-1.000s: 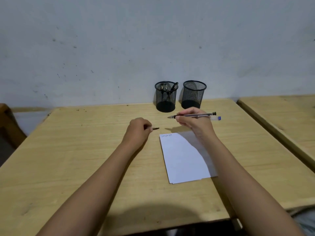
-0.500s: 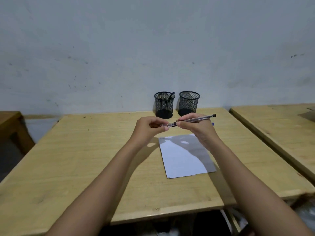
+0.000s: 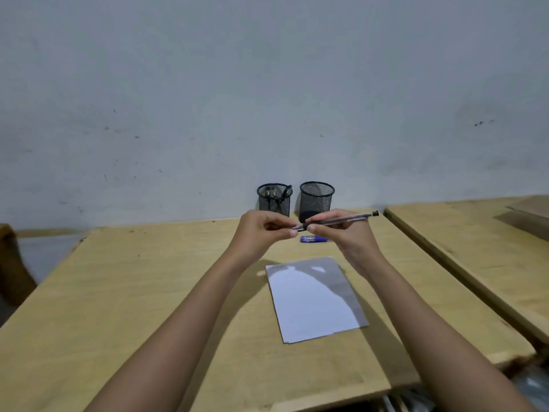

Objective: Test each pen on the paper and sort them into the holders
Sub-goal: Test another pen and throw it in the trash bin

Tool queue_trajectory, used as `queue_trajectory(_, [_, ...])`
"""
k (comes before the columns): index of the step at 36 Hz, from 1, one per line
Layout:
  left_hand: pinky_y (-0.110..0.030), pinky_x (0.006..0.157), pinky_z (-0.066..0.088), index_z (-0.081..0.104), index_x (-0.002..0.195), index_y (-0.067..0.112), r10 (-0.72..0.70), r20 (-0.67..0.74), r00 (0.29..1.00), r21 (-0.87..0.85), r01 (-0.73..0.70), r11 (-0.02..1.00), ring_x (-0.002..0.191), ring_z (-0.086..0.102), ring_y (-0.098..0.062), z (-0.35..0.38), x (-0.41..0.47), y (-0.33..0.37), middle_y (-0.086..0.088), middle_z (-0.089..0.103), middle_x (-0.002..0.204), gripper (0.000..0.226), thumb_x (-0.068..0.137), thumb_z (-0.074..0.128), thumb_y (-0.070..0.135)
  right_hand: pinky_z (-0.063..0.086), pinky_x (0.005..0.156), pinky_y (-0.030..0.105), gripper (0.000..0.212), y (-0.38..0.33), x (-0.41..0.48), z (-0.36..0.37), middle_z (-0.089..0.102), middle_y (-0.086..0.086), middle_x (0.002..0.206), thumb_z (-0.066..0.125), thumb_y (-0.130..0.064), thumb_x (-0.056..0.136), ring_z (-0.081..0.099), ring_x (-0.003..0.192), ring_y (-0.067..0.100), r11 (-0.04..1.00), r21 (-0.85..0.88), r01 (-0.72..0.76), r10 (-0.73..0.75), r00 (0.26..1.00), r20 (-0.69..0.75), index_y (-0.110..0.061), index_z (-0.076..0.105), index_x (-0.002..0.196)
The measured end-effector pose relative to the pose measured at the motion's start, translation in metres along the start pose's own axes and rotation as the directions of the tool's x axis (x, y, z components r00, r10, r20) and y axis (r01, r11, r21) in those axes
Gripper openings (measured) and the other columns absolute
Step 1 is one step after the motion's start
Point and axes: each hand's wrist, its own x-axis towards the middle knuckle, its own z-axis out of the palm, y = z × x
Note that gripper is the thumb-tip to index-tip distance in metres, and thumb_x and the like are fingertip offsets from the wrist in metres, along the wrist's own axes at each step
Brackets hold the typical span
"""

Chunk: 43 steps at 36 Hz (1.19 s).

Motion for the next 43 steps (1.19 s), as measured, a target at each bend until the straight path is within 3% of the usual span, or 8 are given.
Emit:
queue_trajectory(8, [-0.02,0.076,0.051,0.074,0.09,0.009,-0.023,0.003,1.0,-0.044,0.023,0.999,0.072,0.064,-0.004,0.003,0.039,-0.018,-0.001,0.072,0.08,0.016,0.075,0.075,0.006,0.053,0.073,0.023,0.014,0.015,0.03,-0.004,0.073,0.002,0.074,0.075,-0.001,0.068,0.067,0.076,0.015,0.999,0.04,-0.009,0.012,0.996,-0.088,-0.01,0.069,0.078])
queue_trajectory(13, [-0.008,0.06,0.043,0.072,0.095,0.0,-0.007,0.058,0.998,-0.109,0.013,0.994,0.058,0.059,0.007,0.021,0.066,-0.021,0.007,0.067,0.067,0.018,0.077,0.072,0.004,0.053,0.071,0.021,0.014,0.022,0.042,-0.006,0.072,-0.002,0.072,0.072,-0.001,0.072,0.067,0.073,0.01,0.99,0.14,0.013,0.035,0.942,-0.333,-0.012,0.068,0.079])
queue_trajectory(17, [-0.012,0.071,0.049,0.073,0.095,0.009,0.015,0.117,0.993,-0.129,0.0,0.992,0.07,0.064,0.0,0.044,0.08,-0.017,0.0,0.071,0.079,0.016,0.08,0.071,0.01,0.053,0.071,0.02,0.01,0.016,0.041,-0.016,0.069,-0.002,0.074,0.068,-0.004,0.079,0.065,0.077,0.011,0.978,0.204,0.044,0.057,0.884,-0.464,-0.013,0.066,0.084])
queue_trajectory(22, [-0.032,0.081,0.051,0.073,0.096,0.015,0.088,0.3,0.95,-0.072,-0.069,0.995,0.075,0.061,-0.008,0.092,0.092,-0.006,0.0,0.07,0.078,0.014,0.088,0.063,0.021,0.053,0.072,0.02,0.01,-0.015,0.023,-0.054,0.06,0.005,0.083,0.058,-0.005,0.088,0.061,0.079,0.013,0.998,0.044,0.046,-0.014,0.838,-0.546,-0.013,0.063,0.091])
queue_trajectory(27, [-0.034,0.065,0.044,0.071,0.091,0.024,0.147,0.45,0.881,0.016,-0.172,0.985,0.069,0.055,-0.018,0.147,0.076,0.011,-0.007,0.066,0.076,0.018,0.092,0.054,0.032,0.049,0.069,0.012,0.019,-0.05,-0.026,-0.109,0.059,-0.001,0.084,0.052,-0.008,0.092,0.061,0.071,-0.006,0.948,-0.308,-0.078,-0.129,0.792,-0.597,-0.015,0.061,0.108])
queue_trajectory(30, [-0.025,0.085,0.043,0.066,0.115,0.015,0.144,0.614,0.776,0.073,-0.238,0.969,0.099,0.06,-0.013,0.18,0.053,0.019,0.001,0.068,0.109,0.028,0.094,0.052,0.028,0.045,0.069,0.013,0.019,-0.067,-0.073,-0.132,0.064,-0.003,0.082,0.058,-0.012,0.09,0.06,0.071,-0.004,0.765,-0.592,-0.254,-0.217,0.763,-0.609,-0.015,0.064,0.107])
queue_trajectory(34, [-0.024,0.101,0.034,0.048,0.134,0.015,0.071,0.808,0.585,0.175,-0.353,0.919,0.127,0.047,-0.016,0.225,0.017,0.01,-0.004,0.048,0.142,0.047,0.093,0.051,0.037,0.044,0.068,0.016,0.025,-0.074,-0.148,-0.149,0.066,0.0,0.08,0.068,-0.014,0.083,0.061,0.076,0.012,0.615,-0.644,-0.455,-0.198,0.701,-0.685,-0.013,0.066,0.108])
queue_trajectory(43, [-0.043,0.118,0.007,0.022,0.147,0.019,-0.011,0.808,0.589,0.431,-0.579,0.692,0.146,0.005,-0.02,0.287,-0.026,-0.015,-0.003,0.012,0.158,0.055,0.098,0.025,0.045,0.047,0.058,0.015,0.02,0.004,-0.3,-0.183,0.062,0.0,0.071,0.069,-0.01,0.081,0.061,0.069,0.01,0.616,-0.402,-0.678,-0.015,0.5,-0.866,-0.021,0.061,0.095])
